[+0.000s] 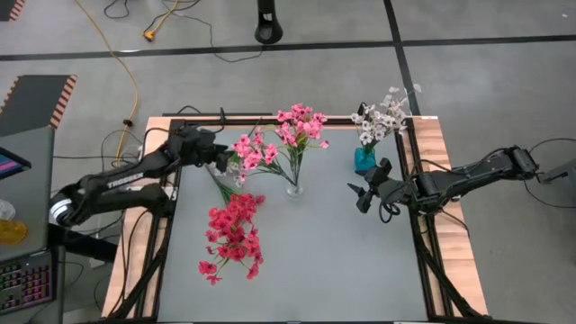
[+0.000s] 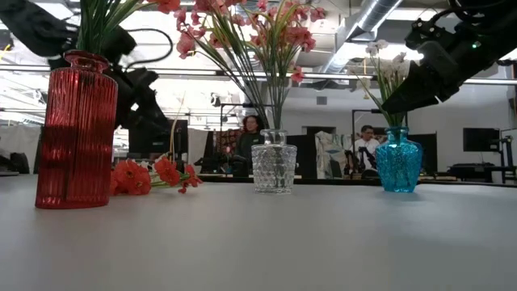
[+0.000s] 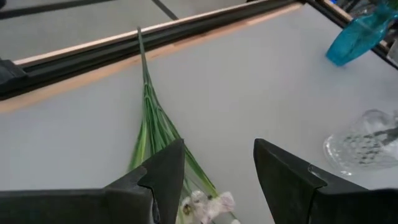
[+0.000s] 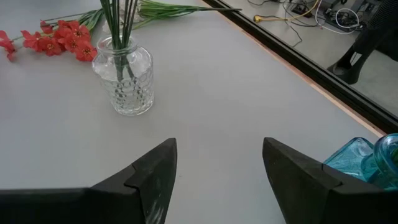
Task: Sort flowers into vase by color
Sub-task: Put the white flowers into the blue base
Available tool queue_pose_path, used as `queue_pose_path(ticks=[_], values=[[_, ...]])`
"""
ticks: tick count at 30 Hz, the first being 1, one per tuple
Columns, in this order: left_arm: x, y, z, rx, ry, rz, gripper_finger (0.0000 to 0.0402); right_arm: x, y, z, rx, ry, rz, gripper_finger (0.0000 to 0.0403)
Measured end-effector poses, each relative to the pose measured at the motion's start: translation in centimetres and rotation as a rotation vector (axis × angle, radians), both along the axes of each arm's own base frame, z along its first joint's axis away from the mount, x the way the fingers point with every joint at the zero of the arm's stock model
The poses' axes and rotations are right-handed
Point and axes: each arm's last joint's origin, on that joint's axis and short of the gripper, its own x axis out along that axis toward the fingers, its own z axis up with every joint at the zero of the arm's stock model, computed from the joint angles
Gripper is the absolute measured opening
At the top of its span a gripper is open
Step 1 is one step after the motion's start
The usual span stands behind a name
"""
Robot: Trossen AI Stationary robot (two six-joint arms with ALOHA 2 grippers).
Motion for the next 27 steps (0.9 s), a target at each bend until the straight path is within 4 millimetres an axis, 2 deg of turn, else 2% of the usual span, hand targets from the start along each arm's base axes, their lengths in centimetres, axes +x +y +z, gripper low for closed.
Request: queue_pose_path(ticks=[11, 20, 27], values=[[1.2, 3.8, -2.4, -0.035, 0.039, -0.002, 0.018, 0.0, 0.0, 0.0, 0.0, 0.0, -0.001, 0.0265], [4.3, 7.6, -2.3, -0.047, 0.112, -0.035, 0.018, 0.0, 0.0, 0.0, 0.0, 0.0, -0.001, 0.0265], [6.6, 10.2, -2.9, -0.093, 0.205, -0.049, 0.018, 0.0, 0.0, 0.0, 0.0, 0.001, -0.001, 0.0265]])
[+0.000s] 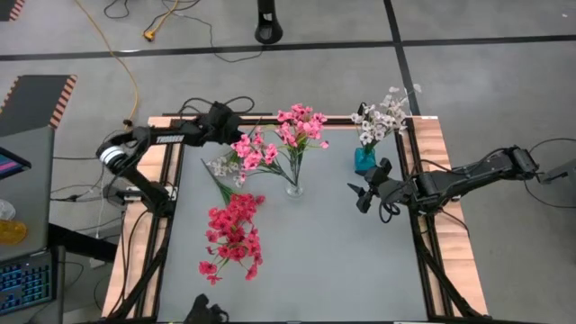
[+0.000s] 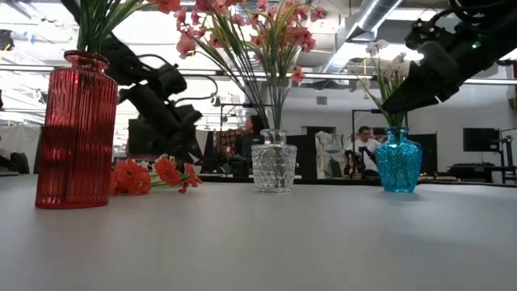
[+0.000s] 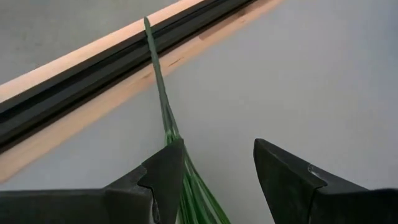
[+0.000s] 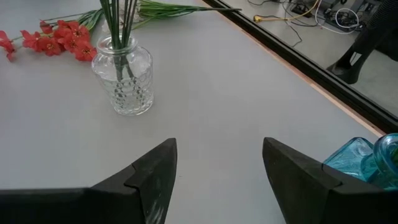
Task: Sort flowers into vase by color
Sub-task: Put the white flowers into the blue base
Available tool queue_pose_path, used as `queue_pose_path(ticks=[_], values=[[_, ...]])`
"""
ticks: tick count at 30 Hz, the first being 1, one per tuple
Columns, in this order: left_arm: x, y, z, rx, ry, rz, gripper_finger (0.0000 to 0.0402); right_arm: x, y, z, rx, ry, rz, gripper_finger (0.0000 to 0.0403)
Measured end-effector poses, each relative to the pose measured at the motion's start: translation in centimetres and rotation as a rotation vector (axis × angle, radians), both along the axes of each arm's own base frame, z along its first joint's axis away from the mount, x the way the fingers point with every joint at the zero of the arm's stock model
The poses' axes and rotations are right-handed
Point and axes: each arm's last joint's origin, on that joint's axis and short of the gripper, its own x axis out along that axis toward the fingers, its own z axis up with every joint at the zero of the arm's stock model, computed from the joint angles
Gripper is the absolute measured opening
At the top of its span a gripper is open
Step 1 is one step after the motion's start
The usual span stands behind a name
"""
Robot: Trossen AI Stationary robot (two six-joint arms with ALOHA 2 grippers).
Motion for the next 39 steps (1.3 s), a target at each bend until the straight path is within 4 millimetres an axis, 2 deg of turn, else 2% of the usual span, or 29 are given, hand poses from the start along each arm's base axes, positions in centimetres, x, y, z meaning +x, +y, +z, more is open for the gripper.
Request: queue_pose_path(ticks=[8, 14, 18, 25, 28, 34, 39], values=[[1.6, 2.2, -1.6, -0.087, 0.157, 0.048, 0.018, 0.0, 0.0, 0.0, 0.0, 0.0, 0.0, 0.0265], [1.6, 2.5, -2.0, -0.089, 0.272, 0.04, 0.0171, 0.0, 0.0, 0.0, 0.0, 0.0, 0.0, 0.0265], [1.6, 2.4, -2.0, -0.095, 0.285, 0.026, 0.0132, 0.0, 0.0, 0.0, 0.0, 0.0, 0.0, 0.0265], [1.6, 2.3, -2.0, -0.079, 0.291, -0.001, 0.0033, 0.0, 0.0, 0.0, 0.001, -0.005, 0.0, 0.0265], [1.8, 2.3, -2.0, -0.073, 0.269, -0.046, 0.0009, 0.2, 0.0, 0.2, 0.006, -0.03, 0.0, 0.0265], [2.5, 2.1, -1.8, -0.009, 0.242, -0.185, 0.0015, 1.1, 0.2, 0.2, 0.015, -0.073, -0.003, 0.0265], [4.1, 1.4, -1.3, 0.117, 0.201, -0.384, 0.0015, 2.0, 0.0, -0.5, 0.008, -0.046, -0.021, 0.0265]])
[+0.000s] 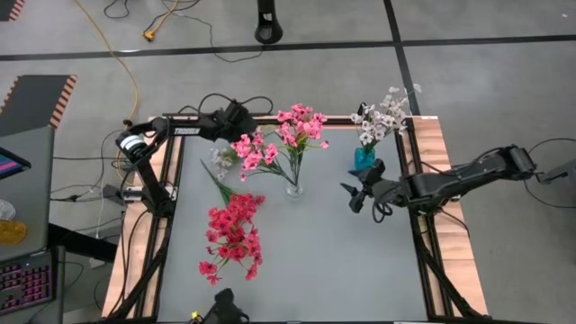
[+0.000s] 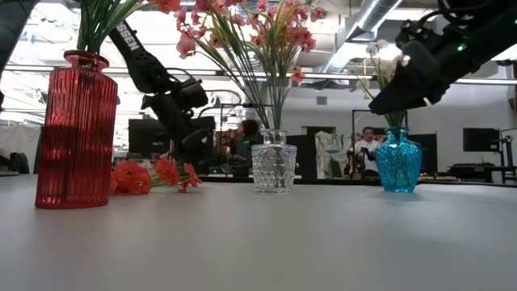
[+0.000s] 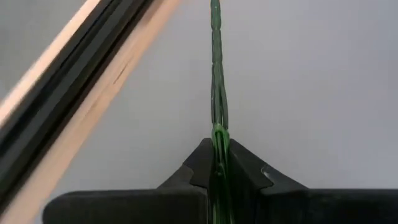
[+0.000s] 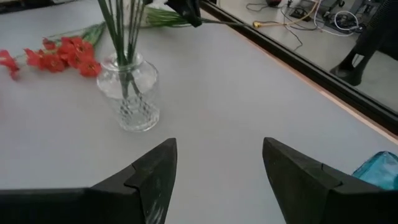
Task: Sort flowers into vase by color
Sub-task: Put the white flowers into the blue base
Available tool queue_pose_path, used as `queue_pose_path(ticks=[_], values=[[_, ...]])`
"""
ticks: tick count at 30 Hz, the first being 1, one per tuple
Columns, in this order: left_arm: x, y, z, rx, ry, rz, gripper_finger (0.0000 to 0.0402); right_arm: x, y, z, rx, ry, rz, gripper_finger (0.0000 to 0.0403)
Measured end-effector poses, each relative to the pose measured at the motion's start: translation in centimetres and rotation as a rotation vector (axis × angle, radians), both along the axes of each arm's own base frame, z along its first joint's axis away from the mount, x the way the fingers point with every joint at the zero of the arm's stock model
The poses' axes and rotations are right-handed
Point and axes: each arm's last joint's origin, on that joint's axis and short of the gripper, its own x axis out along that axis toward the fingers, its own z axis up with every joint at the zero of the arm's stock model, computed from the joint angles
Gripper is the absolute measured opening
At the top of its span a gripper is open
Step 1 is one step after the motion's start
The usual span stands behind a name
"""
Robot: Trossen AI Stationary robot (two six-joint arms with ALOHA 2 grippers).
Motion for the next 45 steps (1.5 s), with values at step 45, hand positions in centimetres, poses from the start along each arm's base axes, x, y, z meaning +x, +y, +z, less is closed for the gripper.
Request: queue_pose_path(ticks=[45], values=[[8.4, -7.5, 2.6, 0.675, -0.173, -0.764, 0.0016, 7.5, -4.1, -3.1, 0.067, -0.345, -0.127, 0.0265]])
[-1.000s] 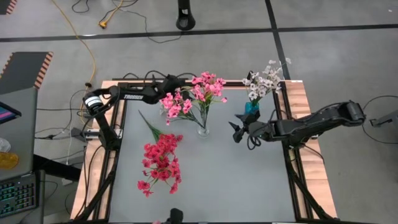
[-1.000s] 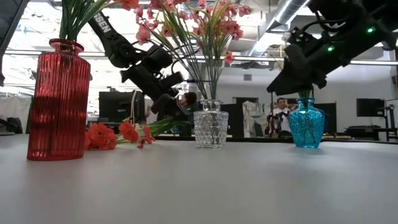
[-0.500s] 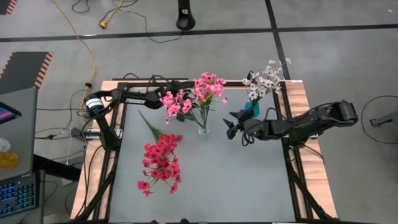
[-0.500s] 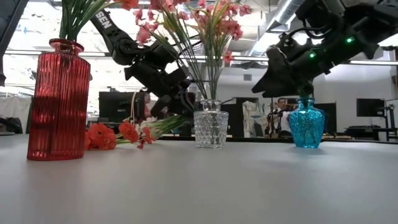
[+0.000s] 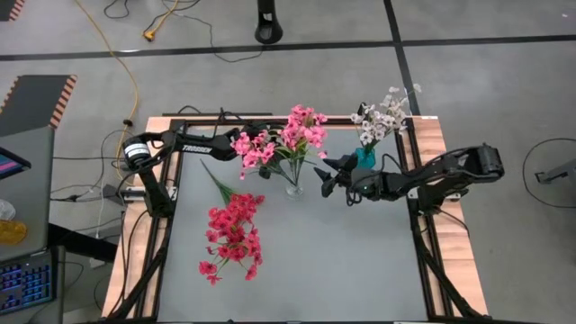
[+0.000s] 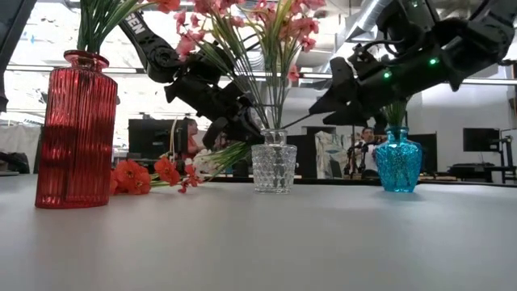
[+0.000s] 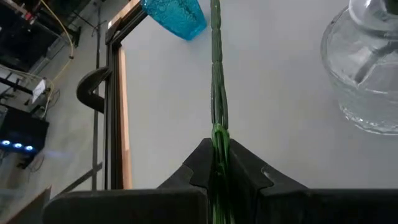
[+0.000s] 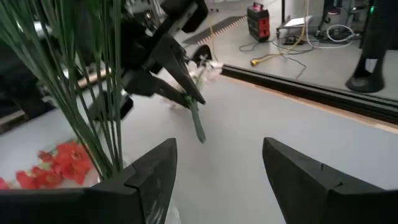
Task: Sort flowers into vase by color
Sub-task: Put the white flowers into the blue base
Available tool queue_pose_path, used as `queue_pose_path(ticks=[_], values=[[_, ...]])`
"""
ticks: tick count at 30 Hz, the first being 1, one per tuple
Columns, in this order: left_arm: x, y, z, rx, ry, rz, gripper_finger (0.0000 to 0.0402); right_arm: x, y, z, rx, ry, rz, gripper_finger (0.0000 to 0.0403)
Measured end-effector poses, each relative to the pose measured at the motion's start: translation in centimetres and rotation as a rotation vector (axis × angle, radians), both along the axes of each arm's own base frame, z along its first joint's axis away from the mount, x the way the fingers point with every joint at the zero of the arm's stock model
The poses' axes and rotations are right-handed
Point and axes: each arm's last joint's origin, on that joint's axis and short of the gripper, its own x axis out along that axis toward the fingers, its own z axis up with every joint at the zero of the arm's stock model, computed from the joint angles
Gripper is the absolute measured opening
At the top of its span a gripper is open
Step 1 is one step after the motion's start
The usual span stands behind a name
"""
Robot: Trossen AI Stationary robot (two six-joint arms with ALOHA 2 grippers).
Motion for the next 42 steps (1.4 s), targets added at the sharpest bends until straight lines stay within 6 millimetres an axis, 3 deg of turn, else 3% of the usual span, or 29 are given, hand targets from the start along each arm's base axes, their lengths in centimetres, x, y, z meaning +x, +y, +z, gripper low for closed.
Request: queue_pose_path(ticks=[16, 25, 31, 42], values=[[0.0, 0.0, 0.0, -0.002, -0.001, -0.004, 0.0016, 1.0, -1.4, -0.3, 0.021, -0.084, 0.045, 0.0262], [0.0, 0.0, 0.0, 0.003, 0.0, -0.007, 0.0016, 2.0, -2.0, 0.8, 0.024, -0.085, 0.045, 0.0202], [0.0, 0.0, 0.0, 0.005, 0.0, -0.008, 0.0016, 1.9, -2.3, 0.3, 0.033, -0.022, 0.032, 0.0158], [0.0, 0.0, 0.0, 0.005, 0.0, -0.008, 0.0016, 1.9, -2.0, 0.2, 0.042, -0.004, 0.062, 0.0148]])
